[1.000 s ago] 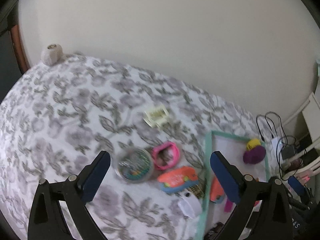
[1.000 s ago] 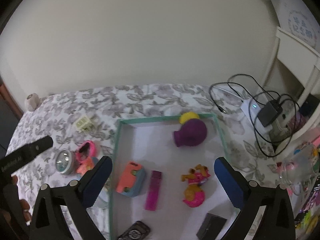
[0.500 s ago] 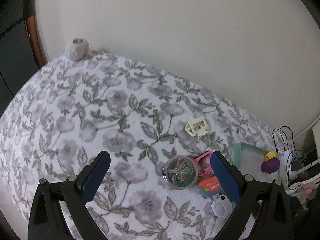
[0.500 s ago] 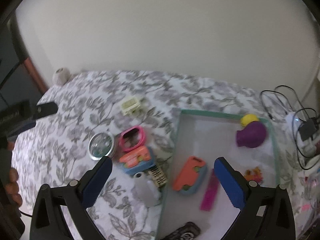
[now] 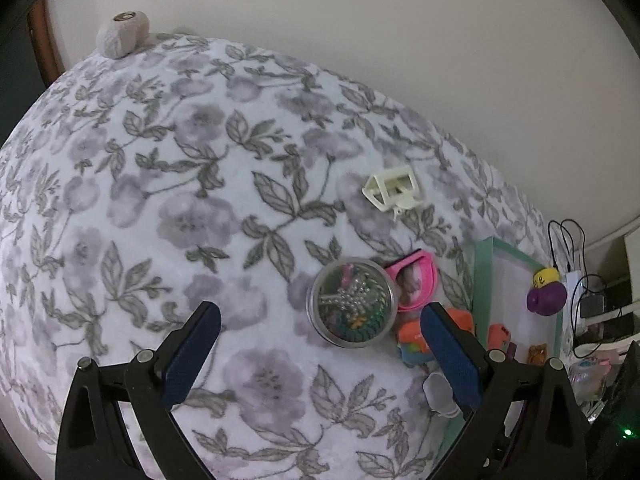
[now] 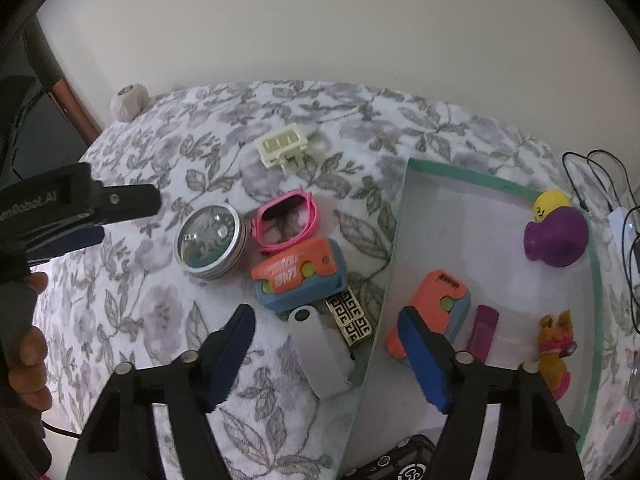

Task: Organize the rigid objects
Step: 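Grasp the round bead tin with left tool while right tool grasps the white cylinder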

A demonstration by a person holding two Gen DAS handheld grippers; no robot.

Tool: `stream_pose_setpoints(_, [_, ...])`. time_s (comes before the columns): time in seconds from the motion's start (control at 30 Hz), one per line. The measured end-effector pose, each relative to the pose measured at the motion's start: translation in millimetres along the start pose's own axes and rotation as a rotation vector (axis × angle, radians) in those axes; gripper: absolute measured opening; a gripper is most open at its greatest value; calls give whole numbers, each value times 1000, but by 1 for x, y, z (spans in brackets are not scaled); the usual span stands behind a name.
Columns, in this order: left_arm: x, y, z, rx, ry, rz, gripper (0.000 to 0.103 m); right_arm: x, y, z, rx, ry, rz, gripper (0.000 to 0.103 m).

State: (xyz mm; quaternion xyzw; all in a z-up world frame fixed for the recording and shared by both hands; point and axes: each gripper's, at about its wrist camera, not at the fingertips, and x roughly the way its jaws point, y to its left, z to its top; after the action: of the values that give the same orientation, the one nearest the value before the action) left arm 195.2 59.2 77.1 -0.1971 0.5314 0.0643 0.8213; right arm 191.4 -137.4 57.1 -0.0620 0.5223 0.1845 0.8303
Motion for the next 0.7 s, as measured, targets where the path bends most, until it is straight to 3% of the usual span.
stream_pose_setpoints(0.2, [29, -6, -5, 12, 56, 6, 100, 4, 5, -1, -27, 21, 9, 64])
stream_pose_setpoints(0.3, [36, -11, -6, 32, 50, 9, 100, 7, 6, -2, -32, 33, 17, 55])
stream_pose_setpoints(0.7, [56, -24, -11, 79, 15, 1, 100, 19, 6, -7, -42, 80, 22, 41])
